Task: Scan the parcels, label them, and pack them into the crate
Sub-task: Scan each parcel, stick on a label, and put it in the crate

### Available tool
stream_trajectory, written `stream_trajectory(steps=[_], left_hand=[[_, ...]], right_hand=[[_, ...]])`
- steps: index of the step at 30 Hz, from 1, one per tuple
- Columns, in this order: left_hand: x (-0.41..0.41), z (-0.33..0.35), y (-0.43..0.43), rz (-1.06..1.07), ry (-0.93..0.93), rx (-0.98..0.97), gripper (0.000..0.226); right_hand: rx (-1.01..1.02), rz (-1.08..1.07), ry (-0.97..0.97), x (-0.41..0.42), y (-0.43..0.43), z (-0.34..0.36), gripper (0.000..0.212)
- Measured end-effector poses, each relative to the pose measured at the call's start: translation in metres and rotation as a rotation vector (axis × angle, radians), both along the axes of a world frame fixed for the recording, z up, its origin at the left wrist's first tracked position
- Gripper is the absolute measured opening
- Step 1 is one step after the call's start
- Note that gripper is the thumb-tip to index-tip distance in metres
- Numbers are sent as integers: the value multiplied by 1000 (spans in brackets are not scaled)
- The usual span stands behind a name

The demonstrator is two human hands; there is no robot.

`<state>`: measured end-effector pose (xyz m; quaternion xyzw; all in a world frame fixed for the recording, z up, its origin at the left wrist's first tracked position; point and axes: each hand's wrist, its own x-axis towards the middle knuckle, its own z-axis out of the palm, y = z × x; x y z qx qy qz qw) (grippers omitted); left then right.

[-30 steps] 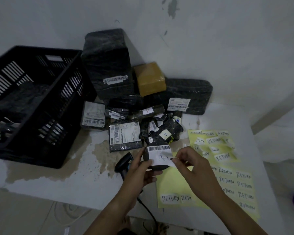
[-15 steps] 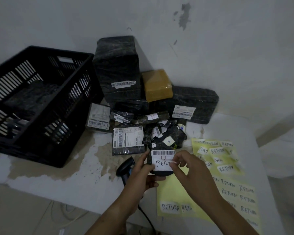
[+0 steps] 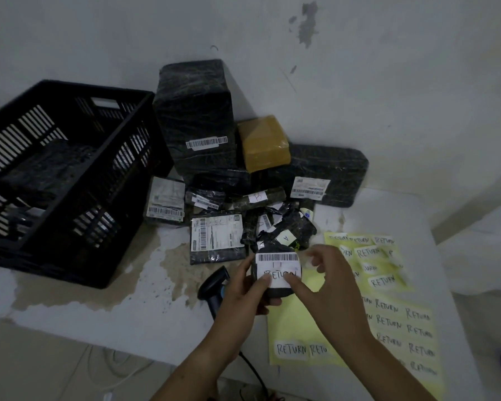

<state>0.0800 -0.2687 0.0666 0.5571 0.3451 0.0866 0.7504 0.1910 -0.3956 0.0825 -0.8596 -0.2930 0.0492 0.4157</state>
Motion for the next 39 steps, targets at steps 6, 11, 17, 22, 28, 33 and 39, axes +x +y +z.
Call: stream_trajectory(steps=[6,11,17,22,28,33,39], left_hand=[[4,10,-2,-22,-20,91,29],[9,15,-12,-32,-88,263,26],[7,9,-15,-27,-78,327,33],[6,12,-5,-76,-69,329,34],[8,10,0,-114,-73,391,28],[4,2,22,-107,-49,421,43],[-6,22,81,-159,-72,518,56]], right_hand=[[143,68,426,-4,7,3,63],[164,181,343,-7,11,5,34],[60,172,244,-4,11,5,35],[21,263,314,-1,7,2,51],[41,234,251,0,14,4,34],[97,229,310,-1,31,11,27],[214,142,494,-2,72,20,26]])
